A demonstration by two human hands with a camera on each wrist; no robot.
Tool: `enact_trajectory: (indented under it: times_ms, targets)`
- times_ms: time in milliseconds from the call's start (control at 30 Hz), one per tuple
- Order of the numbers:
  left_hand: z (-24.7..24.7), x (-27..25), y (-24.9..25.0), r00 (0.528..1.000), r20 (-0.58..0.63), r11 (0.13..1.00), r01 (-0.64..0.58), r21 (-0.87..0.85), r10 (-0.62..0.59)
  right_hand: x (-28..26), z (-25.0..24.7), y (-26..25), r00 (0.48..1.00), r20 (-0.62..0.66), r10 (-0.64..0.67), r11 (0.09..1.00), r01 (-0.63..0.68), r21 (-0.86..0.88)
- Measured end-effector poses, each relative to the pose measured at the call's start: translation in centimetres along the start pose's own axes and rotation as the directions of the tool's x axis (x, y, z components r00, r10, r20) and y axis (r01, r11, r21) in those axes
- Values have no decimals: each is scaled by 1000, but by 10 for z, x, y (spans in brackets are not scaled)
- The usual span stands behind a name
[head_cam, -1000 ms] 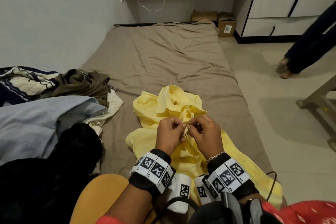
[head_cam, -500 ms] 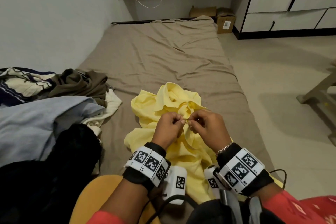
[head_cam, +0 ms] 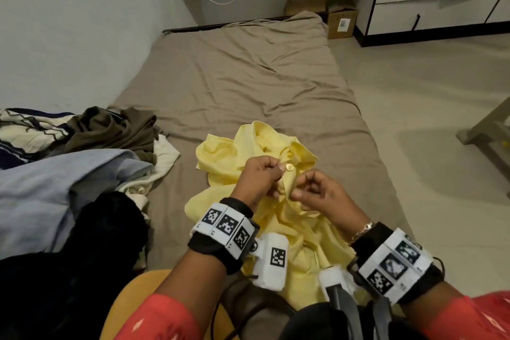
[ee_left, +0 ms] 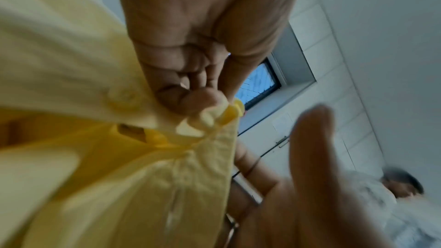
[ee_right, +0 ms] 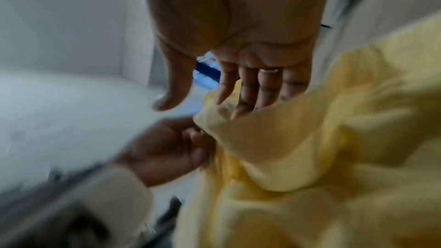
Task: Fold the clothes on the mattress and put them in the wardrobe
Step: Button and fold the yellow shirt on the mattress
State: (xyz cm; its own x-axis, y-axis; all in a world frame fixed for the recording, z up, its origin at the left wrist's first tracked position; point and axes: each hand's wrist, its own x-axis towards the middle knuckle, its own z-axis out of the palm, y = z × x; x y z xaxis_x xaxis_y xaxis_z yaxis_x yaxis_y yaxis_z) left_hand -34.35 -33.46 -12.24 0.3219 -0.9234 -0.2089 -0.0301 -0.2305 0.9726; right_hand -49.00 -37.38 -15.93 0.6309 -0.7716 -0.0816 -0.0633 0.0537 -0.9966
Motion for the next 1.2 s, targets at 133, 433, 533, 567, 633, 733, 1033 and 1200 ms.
enact_trajectory:
  times_ms: [133,433,533,567,633,733,1033,1200]
  targets:
    - [-8,9,10,999,28,979,32,-202,-27,-1,-4,21,999,24,-34,726,42,-686]
    - [-24,-14,-43,974,-218,956,-2,293,69,5,-15,10,988,-141,57,996,-66,-63]
    - [-24,-12,-58,961,-267,920,42,389,69,2,-10,13,990,-135,48,997,-55,-52]
    - [-23,-10,-62,955,-286,904,51,424,80,1,-10,12,990,-134,44,998,-50,-42]
    - [-22,-8,-67,935,-345,896,85,435,79,1,-10,12,992,-124,33,999,-35,-17]
    - [-19,-7,-70,909,-414,904,133,405,51,2,-9,11,994,-113,0,1000,-2,-19]
    - [-16,-24,-36,944,-319,964,8,266,81,2,1,2,989,-119,-92,995,96,28]
    - [-1,-43,-9,976,-183,991,-110,78,122,-4,14,-4,996,-63,-63,998,64,11]
